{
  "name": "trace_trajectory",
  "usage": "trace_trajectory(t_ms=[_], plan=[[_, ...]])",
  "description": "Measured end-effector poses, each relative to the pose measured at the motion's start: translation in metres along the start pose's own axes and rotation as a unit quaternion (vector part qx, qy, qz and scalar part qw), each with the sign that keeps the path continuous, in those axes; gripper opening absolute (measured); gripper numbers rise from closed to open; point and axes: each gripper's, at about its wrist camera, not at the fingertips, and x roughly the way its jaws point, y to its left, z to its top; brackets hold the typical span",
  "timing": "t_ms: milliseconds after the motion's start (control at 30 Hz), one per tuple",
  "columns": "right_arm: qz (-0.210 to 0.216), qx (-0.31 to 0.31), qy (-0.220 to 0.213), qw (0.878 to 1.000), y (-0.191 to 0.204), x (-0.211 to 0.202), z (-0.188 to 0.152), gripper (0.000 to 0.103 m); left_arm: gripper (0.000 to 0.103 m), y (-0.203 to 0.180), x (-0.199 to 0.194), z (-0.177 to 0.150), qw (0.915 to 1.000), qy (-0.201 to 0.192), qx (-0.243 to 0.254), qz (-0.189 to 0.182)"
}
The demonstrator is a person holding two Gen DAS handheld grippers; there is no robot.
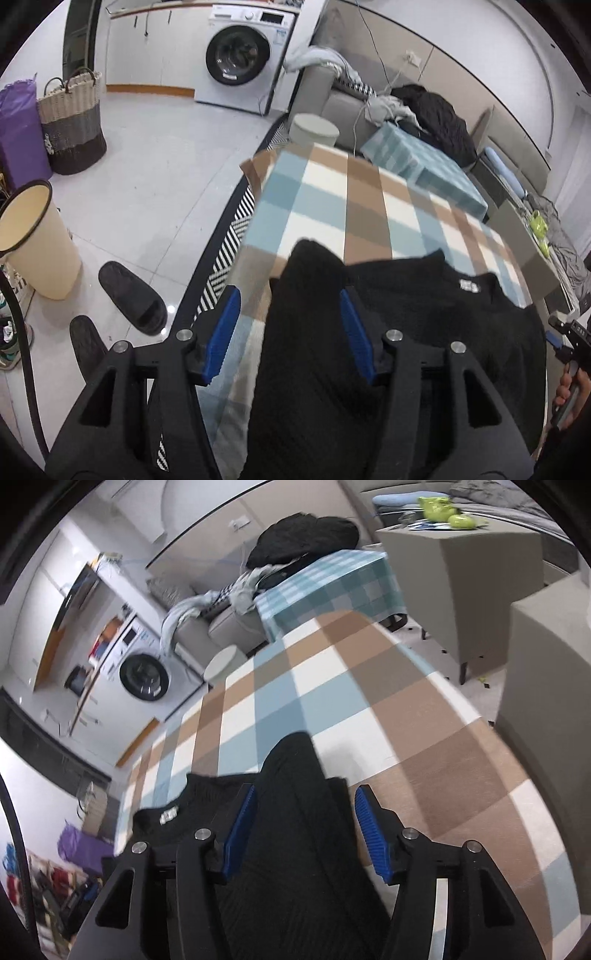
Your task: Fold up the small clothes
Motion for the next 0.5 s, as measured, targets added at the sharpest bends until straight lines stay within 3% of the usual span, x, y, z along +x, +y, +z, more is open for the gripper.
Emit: trace_trajectory(t_ms=[167, 233, 300, 433, 500], plan=[[-0.026, -0.057, -0.002, 0.998, 0.023, 0.018, -0.005, 0.055, 0.053, -0.007, 0.015, -0.005, 0.9996, 0.017, 0.019, 0.011], [-0.042, -0.078, -0.016, 0.996, 0.028, 0.019, -0.005, 0.037, 0.053, -0.007, 0.019, -0.006, 0.9994, 0.023, 0.023, 0.013], [-0.047, -0.092, -0.025, 0.994, 0.03, 0.017, -0.002, 0.004, 0.053, -0.008, 0.021, -0.005, 0.9993, 0.025, 0.024, 0.013], [0.064, -0.076, -0.109, 0.989, 0.023, -0.027, 0.005, 0.002, 0.053, -0.008, 0.022, -0.004, 0.9993, 0.022, 0.027, 0.014], [0.047, -0.043, -0.126, 0.99, 0.014, -0.034, 0.012, 0.002, 0.053, -0.008, 0.026, -0.003, 0.9991, 0.021, 0.031, 0.02]])
